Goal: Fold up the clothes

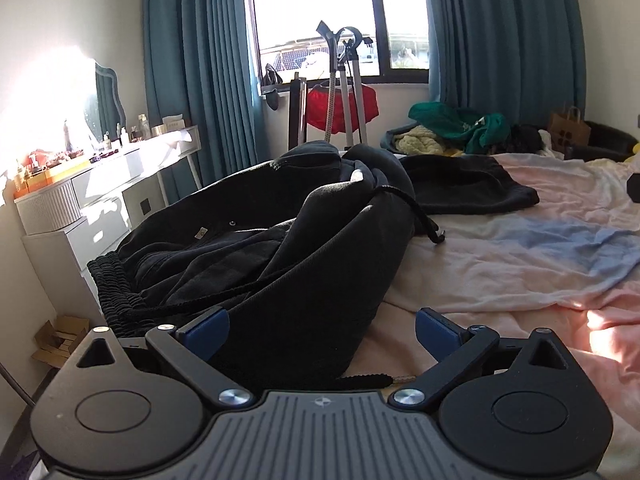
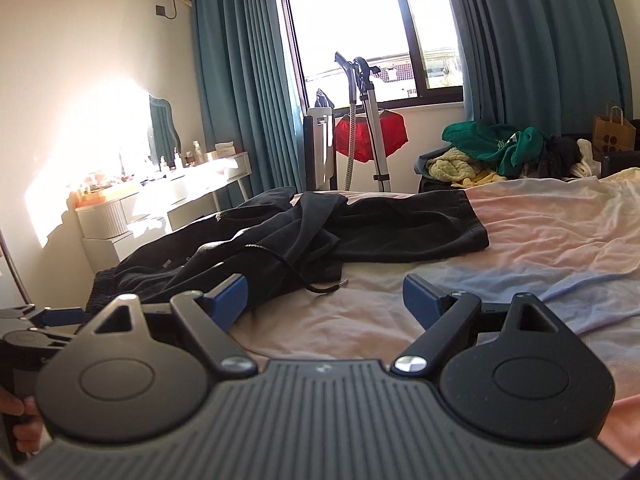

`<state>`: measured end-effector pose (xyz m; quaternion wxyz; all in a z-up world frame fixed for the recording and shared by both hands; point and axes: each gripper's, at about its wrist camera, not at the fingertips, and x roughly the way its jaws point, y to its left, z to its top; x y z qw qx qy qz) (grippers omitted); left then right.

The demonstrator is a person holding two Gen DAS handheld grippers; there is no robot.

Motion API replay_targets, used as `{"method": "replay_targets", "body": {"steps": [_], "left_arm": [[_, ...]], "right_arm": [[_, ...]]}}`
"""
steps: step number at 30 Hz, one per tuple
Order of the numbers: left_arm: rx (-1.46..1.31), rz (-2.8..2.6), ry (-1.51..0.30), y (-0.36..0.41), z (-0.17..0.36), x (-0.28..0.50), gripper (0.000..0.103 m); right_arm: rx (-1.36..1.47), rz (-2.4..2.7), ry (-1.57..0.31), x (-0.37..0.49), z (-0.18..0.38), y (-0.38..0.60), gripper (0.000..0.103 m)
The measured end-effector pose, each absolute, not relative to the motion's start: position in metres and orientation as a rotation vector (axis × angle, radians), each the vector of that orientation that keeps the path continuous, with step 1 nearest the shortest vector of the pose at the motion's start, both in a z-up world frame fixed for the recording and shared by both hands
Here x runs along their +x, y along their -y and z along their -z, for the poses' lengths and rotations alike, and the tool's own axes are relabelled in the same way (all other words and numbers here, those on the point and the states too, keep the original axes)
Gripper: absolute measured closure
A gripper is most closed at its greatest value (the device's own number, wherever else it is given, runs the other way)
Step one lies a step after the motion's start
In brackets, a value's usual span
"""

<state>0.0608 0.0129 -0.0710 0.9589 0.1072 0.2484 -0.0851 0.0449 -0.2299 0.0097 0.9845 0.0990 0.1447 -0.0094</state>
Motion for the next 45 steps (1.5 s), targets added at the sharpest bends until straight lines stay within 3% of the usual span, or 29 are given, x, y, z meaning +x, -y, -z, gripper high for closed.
{"method": "replay_targets", "body": {"steps": [10,21,27,30,33,35,37,45], "left_arm": [[0.397,0.182,-0.439,0.059,0.072,0.144,0.004],[0.334,0.242,-0.398,0.163,0.056,0.304,0.004],[0.414,0.129,-0.458,0.211,0.080,0.394,0.012],[0.399,0.057,-0.531,0.219,0.092,0.432,0.021],[0.355,0.010,-0.582,0.215,0.096,0.458,0.037],[0.330,-0.013,-0.601,0.209,0.095,0.464,0.074],[0.303,0.002,-0.597,0.202,0.090,0.459,0.092],[0.218,0.199,-0.466,0.171,0.010,0.367,0.095]], "right_arm": [[0.312,0.124,-0.266,0.039,-0.007,0.257,0.016],[0.463,0.228,-0.316,0.069,0.023,0.298,0.016],[0.536,0.277,-0.363,0.090,0.048,0.322,0.016],[0.554,0.283,-0.395,0.104,0.061,0.329,0.016],[0.554,0.272,-0.417,0.116,0.070,0.333,0.016],[0.546,0.267,-0.420,0.122,0.074,0.334,0.016],[0.536,0.271,-0.426,0.127,0.077,0.333,0.016],[0.519,0.272,-0.400,0.122,0.072,0.334,0.016]]}}
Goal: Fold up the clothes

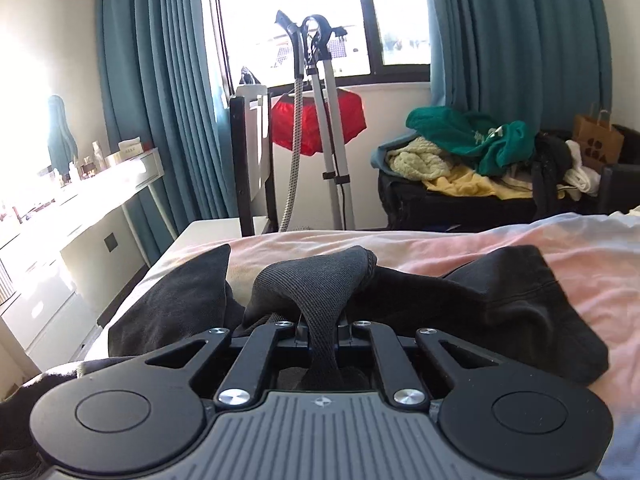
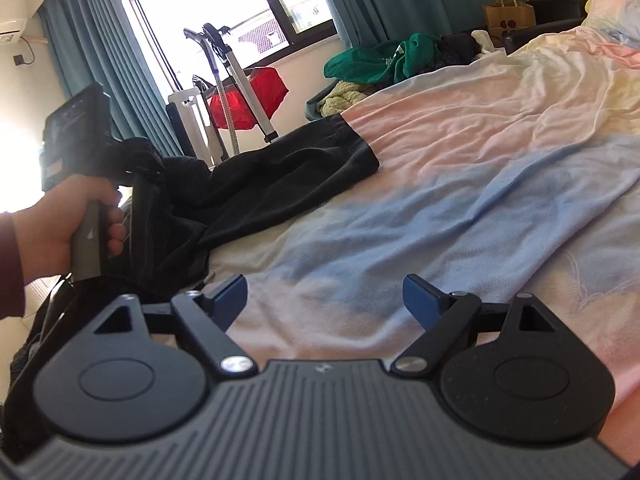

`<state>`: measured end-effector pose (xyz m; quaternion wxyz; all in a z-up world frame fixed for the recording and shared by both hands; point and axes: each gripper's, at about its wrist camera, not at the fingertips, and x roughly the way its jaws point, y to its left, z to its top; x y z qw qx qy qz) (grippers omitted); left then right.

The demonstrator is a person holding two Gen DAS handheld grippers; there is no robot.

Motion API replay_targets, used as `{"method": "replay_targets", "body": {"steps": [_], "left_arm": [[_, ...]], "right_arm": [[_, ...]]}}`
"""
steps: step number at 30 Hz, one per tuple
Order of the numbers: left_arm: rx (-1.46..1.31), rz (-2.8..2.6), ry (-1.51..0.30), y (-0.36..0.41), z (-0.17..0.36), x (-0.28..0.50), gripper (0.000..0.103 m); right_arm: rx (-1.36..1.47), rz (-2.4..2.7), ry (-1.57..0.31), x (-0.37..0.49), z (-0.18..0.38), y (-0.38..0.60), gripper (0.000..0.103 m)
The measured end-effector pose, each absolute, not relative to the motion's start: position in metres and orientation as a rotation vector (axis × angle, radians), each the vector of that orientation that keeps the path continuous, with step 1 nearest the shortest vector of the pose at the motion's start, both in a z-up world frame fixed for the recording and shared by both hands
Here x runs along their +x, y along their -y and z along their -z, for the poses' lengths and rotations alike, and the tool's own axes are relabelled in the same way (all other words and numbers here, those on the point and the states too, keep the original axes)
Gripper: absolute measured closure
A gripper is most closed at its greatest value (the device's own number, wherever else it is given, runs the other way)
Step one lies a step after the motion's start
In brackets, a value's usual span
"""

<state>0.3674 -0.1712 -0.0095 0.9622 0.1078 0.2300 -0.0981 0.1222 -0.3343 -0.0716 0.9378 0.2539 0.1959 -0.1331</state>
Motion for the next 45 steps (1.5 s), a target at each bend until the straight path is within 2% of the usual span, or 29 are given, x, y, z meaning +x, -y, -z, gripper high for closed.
{"method": "replay_targets", "body": {"steps": [5,9,13,18,25,29,30,32,35,45], "left_arm": [[0.225,0.364,-0.377,0.148,-0.044,0.267,0.095],[0.242,0.502,-0.363,0.133,-0.059,0.171,0.095],[0.258,0.590,-0.410,0.115,-0.033,0.093,0.095],[0.214,0.580,-0.490,0.085,0.039,0.035,0.095],[0.055,0.541,-0.593,0.043,0.095,0.035,0.095],[-0.023,0.549,-0.618,0.030,0.101,0.045,0.095],[-0.037,0.554,-0.623,0.028,0.102,0.047,0.095],[-0.078,0.558,-0.635,0.025,0.105,0.050,0.094],[-0.114,0.553,-0.646,0.021,0.110,0.055,0.094],[-0.157,0.568,-0.685,0.030,0.125,0.081,0.092]], "right_arm": [[0.498,0.281,-0.379,0.112,0.062,0.333,0.016],[0.479,0.284,-0.364,0.100,0.053,0.332,0.016],[0.524,0.293,-0.341,0.084,0.044,0.339,0.016],[0.672,0.300,-0.326,0.060,0.039,0.359,0.016],[0.969,0.228,-0.378,0.043,0.048,0.385,0.015],[1.105,0.217,-0.378,0.052,0.055,0.406,0.015],[1.138,0.213,-0.377,0.057,0.056,0.413,0.018],[1.232,0.174,-0.346,0.073,0.062,0.435,0.030],[1.395,0.150,-0.270,0.101,0.082,0.472,0.034],[1.318,0.249,-0.313,0.173,0.136,0.521,0.034]]}}
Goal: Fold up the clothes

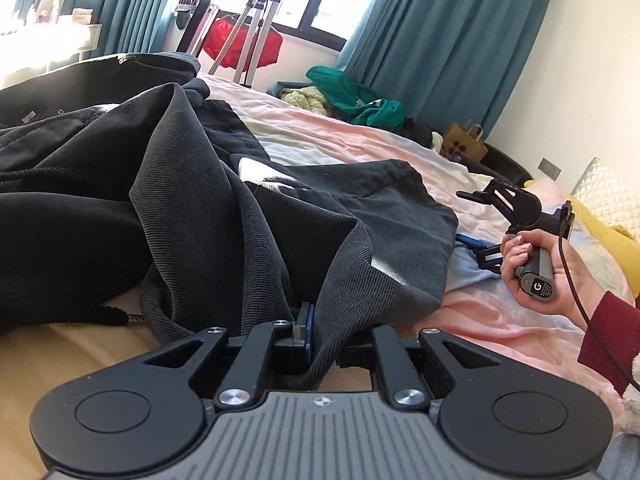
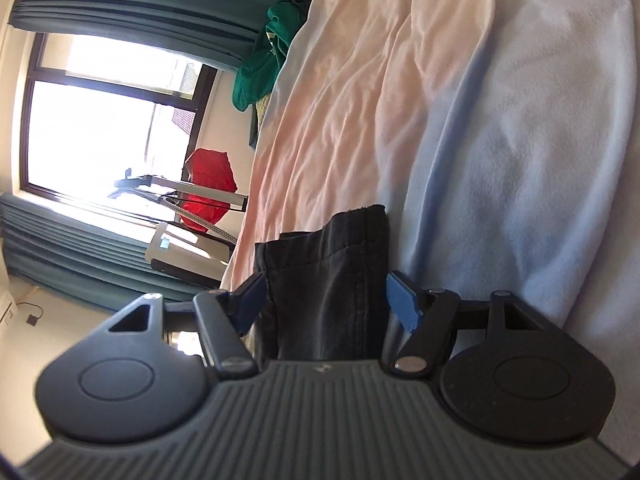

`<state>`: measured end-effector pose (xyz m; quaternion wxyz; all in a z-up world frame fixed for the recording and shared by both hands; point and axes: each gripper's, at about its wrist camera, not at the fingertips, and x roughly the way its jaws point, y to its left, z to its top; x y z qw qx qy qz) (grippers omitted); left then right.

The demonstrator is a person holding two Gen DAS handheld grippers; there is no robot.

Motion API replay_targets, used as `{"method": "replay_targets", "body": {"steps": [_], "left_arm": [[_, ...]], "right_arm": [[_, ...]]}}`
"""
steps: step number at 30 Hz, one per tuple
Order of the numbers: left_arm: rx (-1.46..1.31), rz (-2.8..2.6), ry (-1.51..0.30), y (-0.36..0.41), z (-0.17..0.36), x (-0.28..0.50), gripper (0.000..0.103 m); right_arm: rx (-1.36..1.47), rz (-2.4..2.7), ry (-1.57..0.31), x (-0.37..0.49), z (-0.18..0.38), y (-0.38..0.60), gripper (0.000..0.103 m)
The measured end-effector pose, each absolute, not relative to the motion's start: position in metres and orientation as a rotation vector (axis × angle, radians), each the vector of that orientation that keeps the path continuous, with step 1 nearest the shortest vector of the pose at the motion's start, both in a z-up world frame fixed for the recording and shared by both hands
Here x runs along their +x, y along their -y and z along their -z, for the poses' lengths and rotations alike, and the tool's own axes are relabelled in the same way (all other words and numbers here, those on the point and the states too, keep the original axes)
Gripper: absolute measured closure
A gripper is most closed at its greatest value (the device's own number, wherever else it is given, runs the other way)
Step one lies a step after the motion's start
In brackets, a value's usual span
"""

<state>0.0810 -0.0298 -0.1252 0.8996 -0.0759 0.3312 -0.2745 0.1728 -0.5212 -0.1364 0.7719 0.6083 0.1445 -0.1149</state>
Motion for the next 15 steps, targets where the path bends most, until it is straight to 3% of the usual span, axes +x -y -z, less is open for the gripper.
{"method": "replay_targets", "body": {"steps": [5,7,10,11,12,15], "left_arm": [[-0.167,0.577,-0.693,0.033,0.130,0.086,0.092],[-0.164,0.579,-0.689,0.035,0.130,0.086,0.092],[-0.161,0.583,-0.685,0.036,0.131,0.087,0.092],[-0.165,0.586,-0.686,0.036,0.131,0.087,0.092],[-0.171,0.588,-0.688,0.036,0.131,0.088,0.092],[-0.185,0.595,-0.688,0.035,0.130,0.089,0.092]], "right_arm": [[1.236,0.262,-0.346,0.190,0.137,0.519,0.034],[1.209,0.269,-0.374,0.192,0.136,0.517,0.039],[1.170,0.270,-0.415,0.195,0.134,0.515,0.063],[1.156,0.271,-0.429,0.196,0.134,0.514,0.083],[1.157,0.266,-0.421,0.194,0.132,0.514,0.091],[1.159,0.245,-0.333,0.182,0.111,0.513,0.095]]}}
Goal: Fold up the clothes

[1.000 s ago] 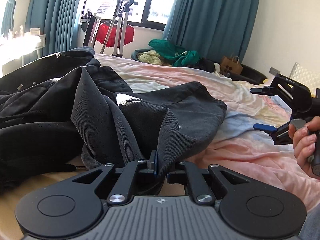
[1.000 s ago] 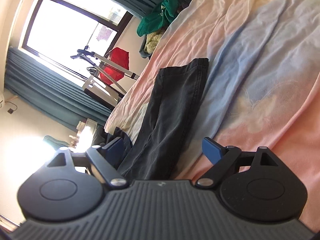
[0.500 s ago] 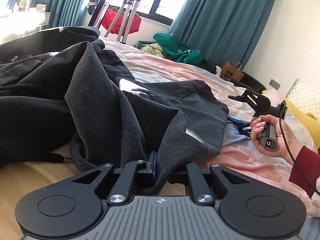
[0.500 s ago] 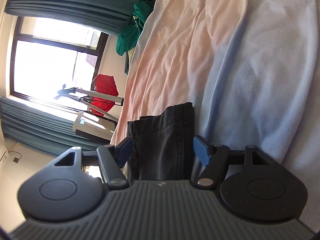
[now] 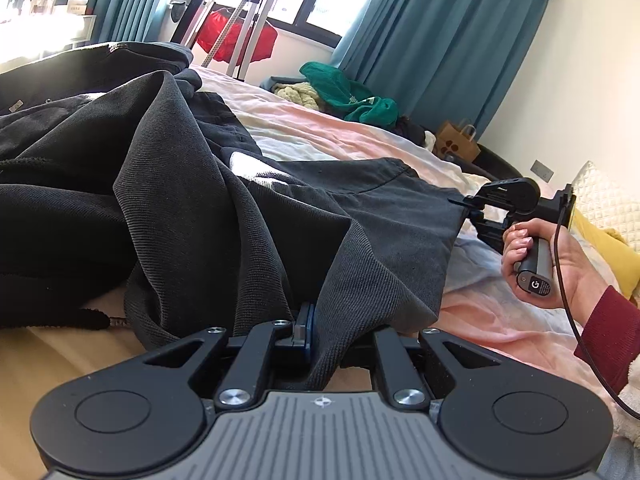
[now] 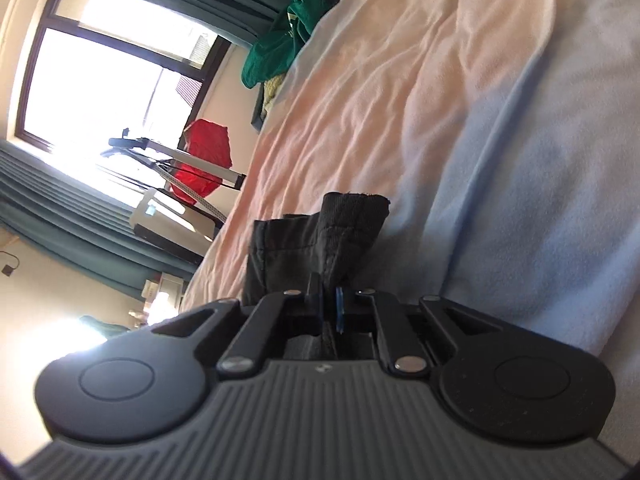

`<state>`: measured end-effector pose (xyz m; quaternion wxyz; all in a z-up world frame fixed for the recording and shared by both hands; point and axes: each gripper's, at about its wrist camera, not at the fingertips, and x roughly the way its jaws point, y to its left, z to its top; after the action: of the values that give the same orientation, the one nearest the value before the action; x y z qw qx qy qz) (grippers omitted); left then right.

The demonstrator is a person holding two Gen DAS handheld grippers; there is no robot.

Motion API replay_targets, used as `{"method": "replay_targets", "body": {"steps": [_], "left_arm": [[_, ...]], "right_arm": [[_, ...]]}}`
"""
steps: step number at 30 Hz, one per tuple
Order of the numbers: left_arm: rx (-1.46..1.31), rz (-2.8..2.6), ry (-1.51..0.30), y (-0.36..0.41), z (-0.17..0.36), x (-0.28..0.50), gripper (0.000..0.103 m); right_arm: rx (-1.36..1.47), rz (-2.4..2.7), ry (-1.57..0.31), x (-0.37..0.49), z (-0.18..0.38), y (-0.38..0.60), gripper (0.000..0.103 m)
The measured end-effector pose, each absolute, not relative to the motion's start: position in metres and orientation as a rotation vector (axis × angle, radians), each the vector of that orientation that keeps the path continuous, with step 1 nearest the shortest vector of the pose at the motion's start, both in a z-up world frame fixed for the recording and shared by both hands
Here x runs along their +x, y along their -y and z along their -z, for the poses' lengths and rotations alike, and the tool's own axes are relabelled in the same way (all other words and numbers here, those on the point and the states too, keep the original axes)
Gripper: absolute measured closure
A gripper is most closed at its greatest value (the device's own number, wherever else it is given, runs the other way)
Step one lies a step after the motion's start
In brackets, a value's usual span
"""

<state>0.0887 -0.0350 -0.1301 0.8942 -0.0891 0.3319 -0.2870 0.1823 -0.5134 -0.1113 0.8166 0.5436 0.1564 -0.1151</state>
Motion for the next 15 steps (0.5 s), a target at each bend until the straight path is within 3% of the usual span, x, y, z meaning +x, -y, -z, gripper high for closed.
{"method": "replay_targets", "body": {"steps": [6,9,12,15], "left_arm": [[-0.133,0.675,-0.617,0.044,0.126,0.079,0.090],[-0.096,0.755,-0.554,0.052,0.121,0.070,0.082],[-0.095,0.814,-0.525,0.058,0.116,0.058,0.069],[-0.077,0.822,-0.526,0.066,0.113,0.044,0.047]], "right_arm": [[1.043,0.313,-0.132,0.124,0.050,0.515,0.095],[1.078,0.426,-0.050,0.072,0.043,0.524,0.095],[1.074,0.579,-0.071,0.028,0.046,0.532,0.095],[0.931,0.685,-0.163,0.007,0.048,0.529,0.095]]}}
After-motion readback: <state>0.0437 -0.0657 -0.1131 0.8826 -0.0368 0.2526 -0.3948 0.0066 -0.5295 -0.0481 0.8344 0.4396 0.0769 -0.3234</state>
